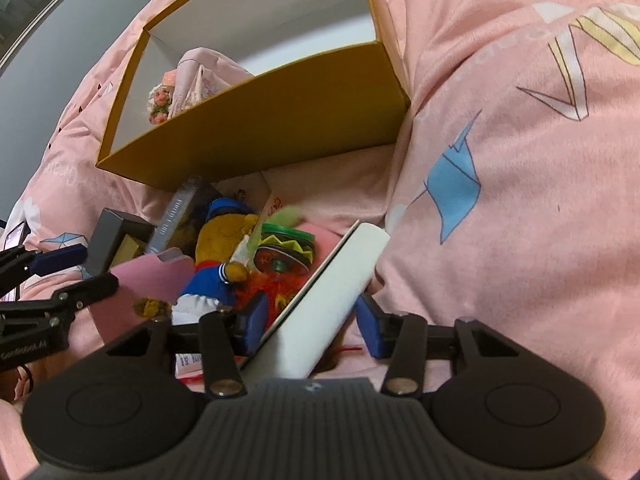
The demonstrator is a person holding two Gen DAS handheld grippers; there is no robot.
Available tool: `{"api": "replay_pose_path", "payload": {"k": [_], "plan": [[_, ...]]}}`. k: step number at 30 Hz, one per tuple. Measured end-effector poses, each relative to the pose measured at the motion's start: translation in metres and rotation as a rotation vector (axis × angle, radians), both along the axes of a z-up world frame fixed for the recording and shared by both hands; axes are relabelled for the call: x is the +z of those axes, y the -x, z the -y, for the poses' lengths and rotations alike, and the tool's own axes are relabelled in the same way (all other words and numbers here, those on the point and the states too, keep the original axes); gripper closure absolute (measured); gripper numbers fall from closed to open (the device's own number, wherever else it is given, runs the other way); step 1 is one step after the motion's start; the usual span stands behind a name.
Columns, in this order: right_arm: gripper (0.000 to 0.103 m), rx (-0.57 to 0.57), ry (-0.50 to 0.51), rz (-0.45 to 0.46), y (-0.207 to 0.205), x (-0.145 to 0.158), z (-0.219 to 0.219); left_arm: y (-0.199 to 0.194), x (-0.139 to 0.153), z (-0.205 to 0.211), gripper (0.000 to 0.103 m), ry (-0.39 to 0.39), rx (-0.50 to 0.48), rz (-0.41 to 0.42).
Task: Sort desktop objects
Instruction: 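Withdraw both tools from the box back toward the toy pile, then grasp the white cylindrical case with the right tool while the left tool grasps the sailor teddy bear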
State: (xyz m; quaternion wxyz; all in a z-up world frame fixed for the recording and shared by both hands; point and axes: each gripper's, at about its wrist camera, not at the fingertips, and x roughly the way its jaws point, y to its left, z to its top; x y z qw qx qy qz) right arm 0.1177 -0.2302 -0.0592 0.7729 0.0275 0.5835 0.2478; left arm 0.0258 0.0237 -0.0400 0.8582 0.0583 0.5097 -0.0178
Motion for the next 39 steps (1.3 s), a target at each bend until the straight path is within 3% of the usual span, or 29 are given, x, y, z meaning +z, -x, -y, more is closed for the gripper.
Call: {"api": "replay_pose_path", "payload": {"k": [4,7,11,18,22,28,39], "plan": [[0.052,0.008,0.003,-0.013,-0.003,-0.008,-0.004,-0.003,-0.004,-0.005,0.034,0.009,0.02,-0.019],[0.051,0.002,-0.006,-0.029,-0.007,-0.013,-0.005,0.002,0.003,0.003,0.034,-0.004,-0.015,0.049],[0.055,0.01,-0.007,-0.007,-0.007,-0.01,-0.004,0.005,0.015,0.011,0.034,0.1,-0.089,0.088],[0.065,0.024,-0.039,0.117,-0.002,0.017,-0.004,-0.01,0.006,0.022,0.034,0.264,-0.155,-0.008],[0.065,0.031,0.009,0.17,-0.01,0.019,-0.011,-0.035,-0.013,0.023,0.034,0.335,-0.09,-0.11],[0.065,0.025,0.03,0.113,-0.025,0.001,-0.015,-0.055,-0.039,0.035,0.034,0.304,-0.043,-0.21],[0.065,0.023,0.011,-0.008,-0.038,-0.029,-0.023,-0.068,-0.07,0.055,0.029,0.232,-0.054,-0.26]]}}
